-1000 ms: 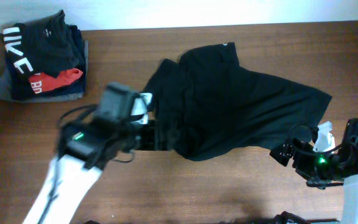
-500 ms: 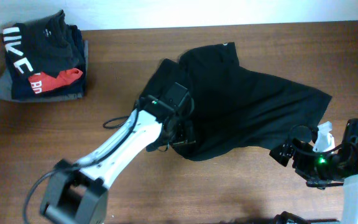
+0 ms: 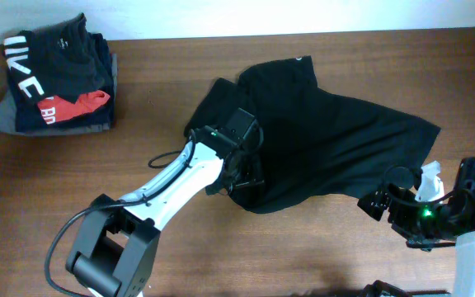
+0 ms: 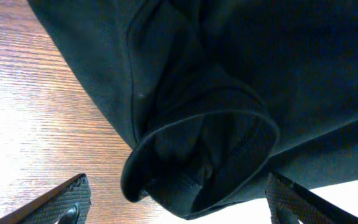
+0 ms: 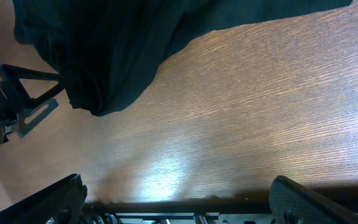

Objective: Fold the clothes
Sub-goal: 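Reach the left gripper to the garment's left side and grasp it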

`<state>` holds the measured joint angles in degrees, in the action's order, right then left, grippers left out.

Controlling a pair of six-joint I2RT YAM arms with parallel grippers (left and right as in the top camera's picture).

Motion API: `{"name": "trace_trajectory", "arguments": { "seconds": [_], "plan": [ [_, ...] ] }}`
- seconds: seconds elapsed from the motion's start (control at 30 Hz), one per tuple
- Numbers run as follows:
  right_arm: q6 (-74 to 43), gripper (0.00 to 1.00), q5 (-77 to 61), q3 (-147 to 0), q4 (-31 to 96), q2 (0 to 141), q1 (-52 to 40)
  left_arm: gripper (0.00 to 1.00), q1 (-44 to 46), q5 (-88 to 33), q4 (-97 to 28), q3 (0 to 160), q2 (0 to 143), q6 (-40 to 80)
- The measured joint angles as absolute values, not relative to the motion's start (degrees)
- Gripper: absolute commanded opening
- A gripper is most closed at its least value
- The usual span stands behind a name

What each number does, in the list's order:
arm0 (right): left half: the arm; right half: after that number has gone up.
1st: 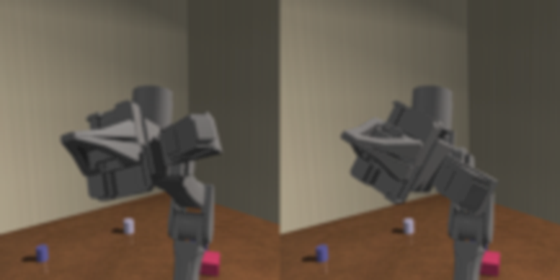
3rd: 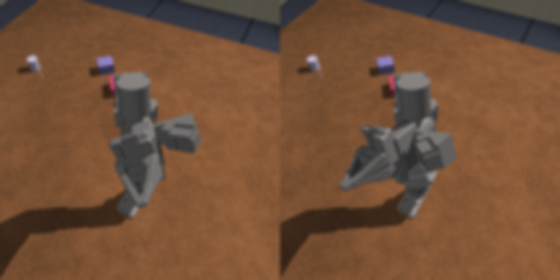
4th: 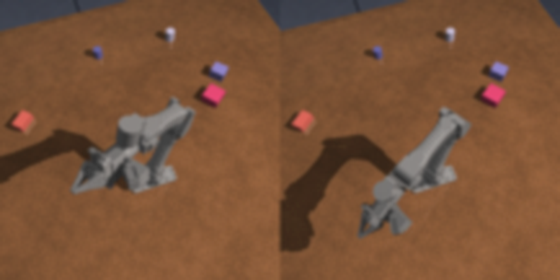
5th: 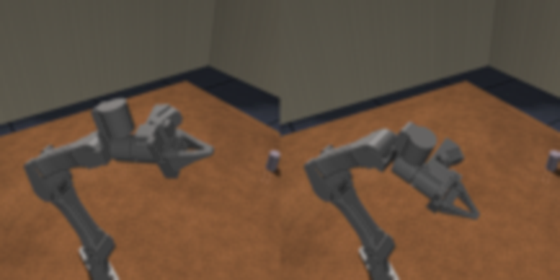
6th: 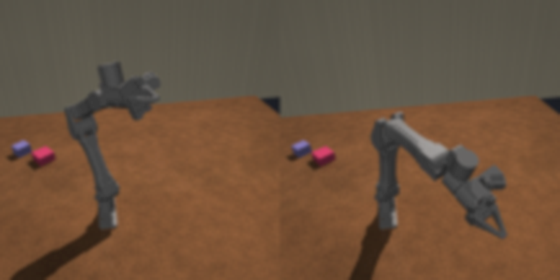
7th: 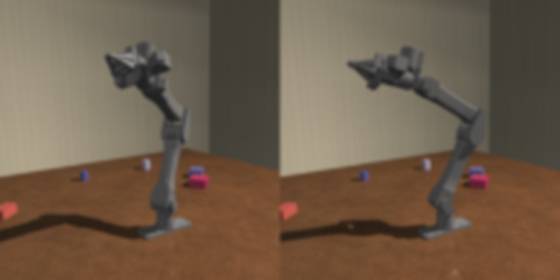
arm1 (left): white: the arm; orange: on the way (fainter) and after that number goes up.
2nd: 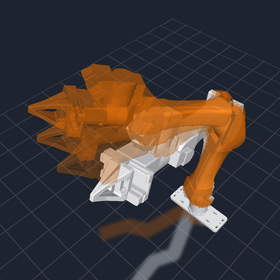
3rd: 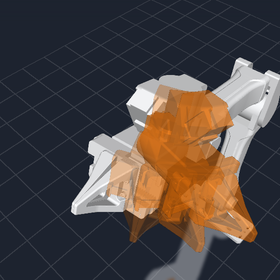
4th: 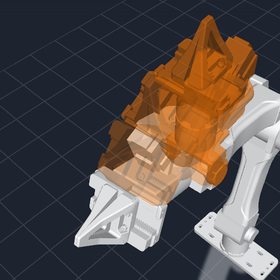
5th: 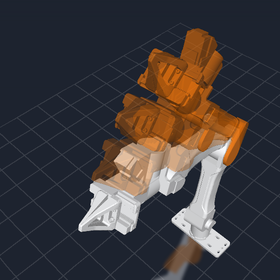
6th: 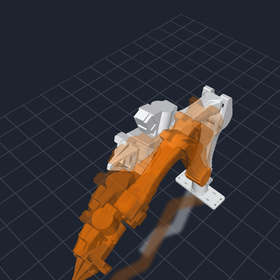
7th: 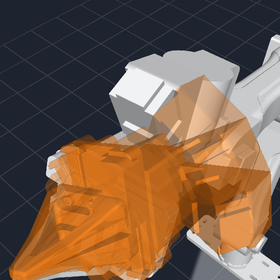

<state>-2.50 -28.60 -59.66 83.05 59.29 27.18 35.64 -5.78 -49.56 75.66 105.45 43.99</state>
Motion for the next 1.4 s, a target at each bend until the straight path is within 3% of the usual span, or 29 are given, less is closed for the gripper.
{"name": "trace_trajectory", "arguments": {
  "seconds": [0.3,0.33,0.47,0.87,1.4],
  "plan": [
    [-2.52,0.99,-28.6,-59.66,82.59,59.31,27.18,0.89,38.59,-5.89,-43.72,75.66,105.45,42.92],
    [-2.52,0.99,-28.62,-59.66,82.59,59.31,27.18,0.85,38.85,-6.0,-43.05,75.66,105.45,42.94],
    [-2.52,0.99,-28.6,-59.66,82.59,59.31,27.18,0.82,39.05,-6.17,-41.36,75.68,105.51,43.29],
    [-2.55,0.99,-28.56,-59.66,82.28,59.31,27.18,0.8,39.05,-7.11,-39.42,75.77,109.51,45.1],
    [-2.52,0.99,-28.12,-59.66,82.17,59.31,27.18,0.7,39.05,-7.97,-36.8,76.03,113.01,46.37]
  ]
}}
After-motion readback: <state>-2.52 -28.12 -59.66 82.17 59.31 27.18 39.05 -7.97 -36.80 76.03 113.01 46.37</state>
